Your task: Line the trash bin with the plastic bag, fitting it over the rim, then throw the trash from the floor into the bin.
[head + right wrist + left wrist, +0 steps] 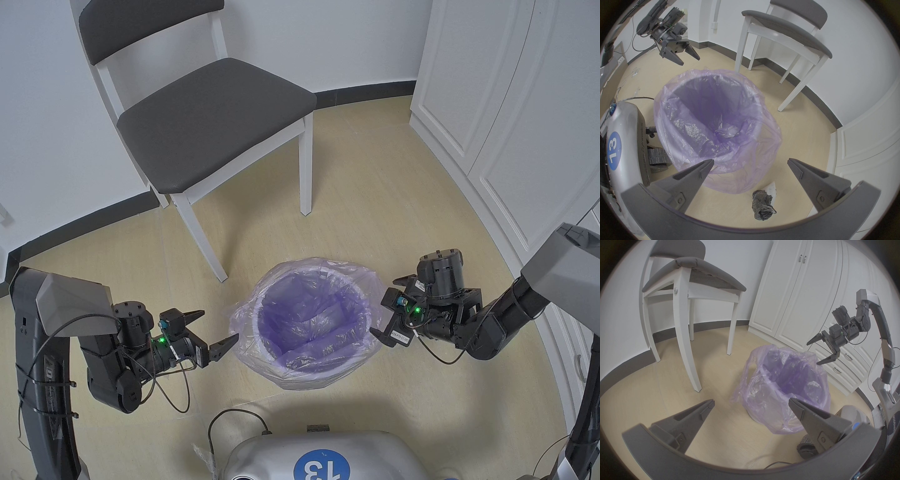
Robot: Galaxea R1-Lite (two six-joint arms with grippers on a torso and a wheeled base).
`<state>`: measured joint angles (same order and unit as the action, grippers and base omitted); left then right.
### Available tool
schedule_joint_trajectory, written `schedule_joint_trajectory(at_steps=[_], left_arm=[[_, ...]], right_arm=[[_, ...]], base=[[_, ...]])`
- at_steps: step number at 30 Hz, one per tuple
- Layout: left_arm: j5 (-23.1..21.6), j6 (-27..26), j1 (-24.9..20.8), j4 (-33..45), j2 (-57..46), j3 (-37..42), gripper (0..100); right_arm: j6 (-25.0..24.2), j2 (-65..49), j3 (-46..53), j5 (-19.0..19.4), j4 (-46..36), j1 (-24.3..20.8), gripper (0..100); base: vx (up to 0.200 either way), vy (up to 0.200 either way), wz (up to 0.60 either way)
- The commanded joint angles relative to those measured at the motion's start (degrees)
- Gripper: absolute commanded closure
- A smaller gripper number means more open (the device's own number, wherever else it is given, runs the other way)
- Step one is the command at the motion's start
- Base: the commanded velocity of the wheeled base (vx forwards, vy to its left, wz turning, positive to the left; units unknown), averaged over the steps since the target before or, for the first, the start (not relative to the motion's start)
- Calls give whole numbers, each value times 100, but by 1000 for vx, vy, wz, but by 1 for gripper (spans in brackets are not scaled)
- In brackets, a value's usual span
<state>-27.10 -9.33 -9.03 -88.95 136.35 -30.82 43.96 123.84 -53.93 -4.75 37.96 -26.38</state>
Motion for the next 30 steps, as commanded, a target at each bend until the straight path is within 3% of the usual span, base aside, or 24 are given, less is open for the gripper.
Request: schedule_joint_trajectory(at_steps=[1, 16, 21, 30], left_arm=[[284, 27, -230, -105, 295, -109, 0], [381, 36, -257, -105, 788, -460, 0], [759, 106, -362, -105, 981, -698, 0], [864, 309, -450, -105, 1139, -838, 0]], right_arm=[[7, 175, 32, 1, 1, 19, 0], [-19, 606, -3, 1, 273, 186, 0], [-89, 905, -126, 1, 616, 221, 0], [-116, 1397, -548, 10, 651, 274, 0]], base=[[0, 0, 0], [0, 0, 0], [0, 0, 0], [0, 0, 0]])
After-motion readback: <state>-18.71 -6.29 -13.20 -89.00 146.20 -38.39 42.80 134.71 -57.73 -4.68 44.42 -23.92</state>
